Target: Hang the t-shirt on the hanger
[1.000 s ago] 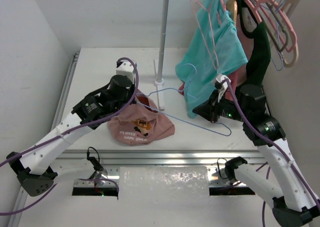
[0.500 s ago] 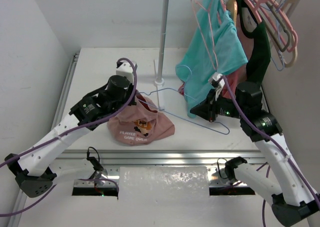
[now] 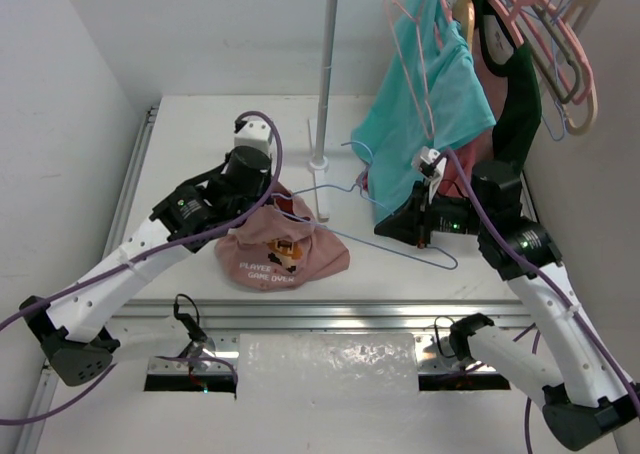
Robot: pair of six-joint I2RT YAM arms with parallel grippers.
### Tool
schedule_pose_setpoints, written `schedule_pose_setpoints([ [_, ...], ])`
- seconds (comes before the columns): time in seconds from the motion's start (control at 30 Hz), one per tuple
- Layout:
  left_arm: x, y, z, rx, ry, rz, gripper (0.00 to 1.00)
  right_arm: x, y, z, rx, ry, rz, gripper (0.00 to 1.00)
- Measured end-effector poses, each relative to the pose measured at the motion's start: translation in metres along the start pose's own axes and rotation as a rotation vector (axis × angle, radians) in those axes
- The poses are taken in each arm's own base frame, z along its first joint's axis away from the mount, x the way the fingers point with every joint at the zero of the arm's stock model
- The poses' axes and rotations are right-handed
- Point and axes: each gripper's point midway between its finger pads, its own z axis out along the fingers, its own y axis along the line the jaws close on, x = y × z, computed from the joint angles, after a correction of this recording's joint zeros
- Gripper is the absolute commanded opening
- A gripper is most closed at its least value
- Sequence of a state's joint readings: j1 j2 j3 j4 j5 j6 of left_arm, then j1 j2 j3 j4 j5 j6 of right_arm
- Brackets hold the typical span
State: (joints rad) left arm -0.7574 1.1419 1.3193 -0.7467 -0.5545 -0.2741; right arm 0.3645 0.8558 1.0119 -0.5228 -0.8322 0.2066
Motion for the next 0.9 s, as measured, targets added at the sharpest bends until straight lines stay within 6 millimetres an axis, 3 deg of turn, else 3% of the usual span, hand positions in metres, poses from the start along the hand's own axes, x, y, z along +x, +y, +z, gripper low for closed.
schedule_pose_setpoints([
  [0.2, -0.002, 0.009, 0.0, -0.053, -0.003, -0.009, 0.0, 0.002, 0.009, 0.0, -0.04, 0.012, 0.003, 0.0],
  [0.33, -0.003, -0.001, -0.002, 0.002, 0.002, -0.018, 0.0, 0.002, 0.005, 0.003, -0.04, 0.013, 0.01, 0.0],
  [0.6, -0.007, -0.026, -0.011, 0.155, 0.004, -0.063, 0.0, -0.009, -0.027, 0.024, 0.041, -0.023, 0.057, 0.0],
  [0.73, -0.007, -0.036, -0.013, 0.204, 0.013, -0.089, 0.0, -0.006, -0.037, 0.049, 0.071, 0.019, 0.078, 0.0],
  [0.9, -0.015, -0.054, -0.018, 0.29, 0.002, -0.141, 0.0, 0.0, -0.031, 0.094, 0.081, 0.058, 0.05, 0.0],
])
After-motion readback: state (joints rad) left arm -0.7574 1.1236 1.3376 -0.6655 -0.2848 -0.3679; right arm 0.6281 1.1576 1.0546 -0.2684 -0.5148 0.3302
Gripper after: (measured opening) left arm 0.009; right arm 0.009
